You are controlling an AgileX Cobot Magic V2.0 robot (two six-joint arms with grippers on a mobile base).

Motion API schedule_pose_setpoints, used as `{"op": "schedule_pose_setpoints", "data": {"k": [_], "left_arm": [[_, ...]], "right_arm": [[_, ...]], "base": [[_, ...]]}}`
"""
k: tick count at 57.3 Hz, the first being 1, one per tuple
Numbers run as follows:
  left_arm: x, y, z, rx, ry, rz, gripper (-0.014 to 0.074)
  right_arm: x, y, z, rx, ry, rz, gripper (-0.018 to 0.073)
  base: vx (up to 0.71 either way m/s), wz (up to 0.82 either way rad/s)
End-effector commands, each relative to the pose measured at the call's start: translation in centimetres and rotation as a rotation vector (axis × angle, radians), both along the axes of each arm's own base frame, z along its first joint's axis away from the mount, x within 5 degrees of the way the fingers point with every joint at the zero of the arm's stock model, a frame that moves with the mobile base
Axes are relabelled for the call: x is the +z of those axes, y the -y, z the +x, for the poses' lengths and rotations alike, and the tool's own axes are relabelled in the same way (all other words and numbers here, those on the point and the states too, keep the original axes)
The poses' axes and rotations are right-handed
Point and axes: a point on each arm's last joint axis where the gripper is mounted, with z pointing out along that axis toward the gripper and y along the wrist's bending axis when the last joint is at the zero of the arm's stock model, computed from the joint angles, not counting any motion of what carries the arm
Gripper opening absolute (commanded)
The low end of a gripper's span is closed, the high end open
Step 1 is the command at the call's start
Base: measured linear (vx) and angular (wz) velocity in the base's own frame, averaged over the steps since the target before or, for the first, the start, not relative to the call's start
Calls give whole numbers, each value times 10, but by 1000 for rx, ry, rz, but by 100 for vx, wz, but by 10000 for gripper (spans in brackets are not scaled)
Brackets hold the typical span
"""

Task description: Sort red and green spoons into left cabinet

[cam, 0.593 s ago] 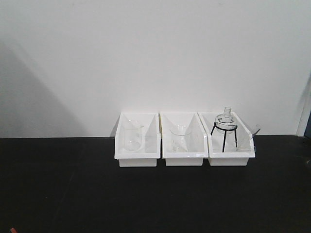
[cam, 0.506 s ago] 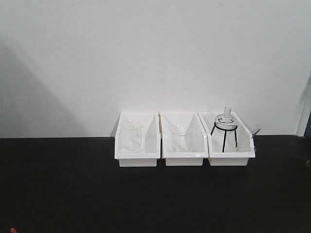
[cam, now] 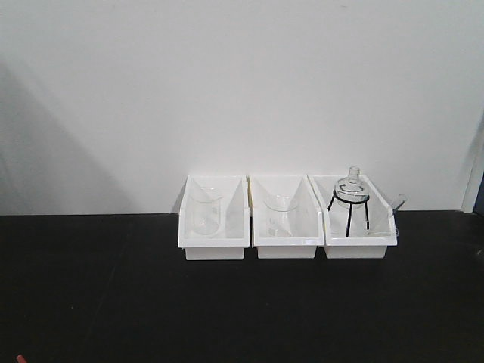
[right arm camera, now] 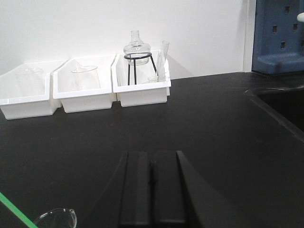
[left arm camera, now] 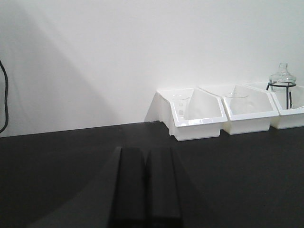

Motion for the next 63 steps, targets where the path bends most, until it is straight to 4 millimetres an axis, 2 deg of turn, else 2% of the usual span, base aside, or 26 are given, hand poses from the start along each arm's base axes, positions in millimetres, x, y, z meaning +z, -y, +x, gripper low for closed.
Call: {"op": "schedule_pose_setpoints", "data": {"k": [1, 14, 22, 36, 43, 49, 53, 59, 63], "left_arm": [[2, -1, -1, 12, 80, -19, -1], [2, -1, -1, 12, 80, -19, -1], [5, -2, -2, 16, 107, -24, -1], [26, -7, -7, 40, 303, -125, -1], [45, -7, -11, 6, 275, -234, -1], [72, -4, -19, -22, 231, -193, -1], [90, -3, -22, -34, 182, -146, -1], [124, 0, -20, -57, 79, -123, -1], [140, 3, -14, -69, -15, -89, -1]], "right_arm": [[6, 0, 0, 2, 89, -8, -4], [11, 0, -1, 2, 144, -9, -4], [21, 0, -2, 2, 250, -10, -4], [43, 0, -8, 1, 478, -14, -4], [73, -1, -15, 1, 526, -40, -4], [99, -1, -21, -11, 475, -148, -4], [125, 0, -25, -28, 438, -223, -4], [156, 2, -19, -47, 344, -279, -4], [176, 3, -11, -49, 279, -265, -4]], "base": [[0, 0], [0, 0], [0, 0], [0, 0], [0, 0], [0, 0], [0, -1], [0, 0], [0, 0]]}}
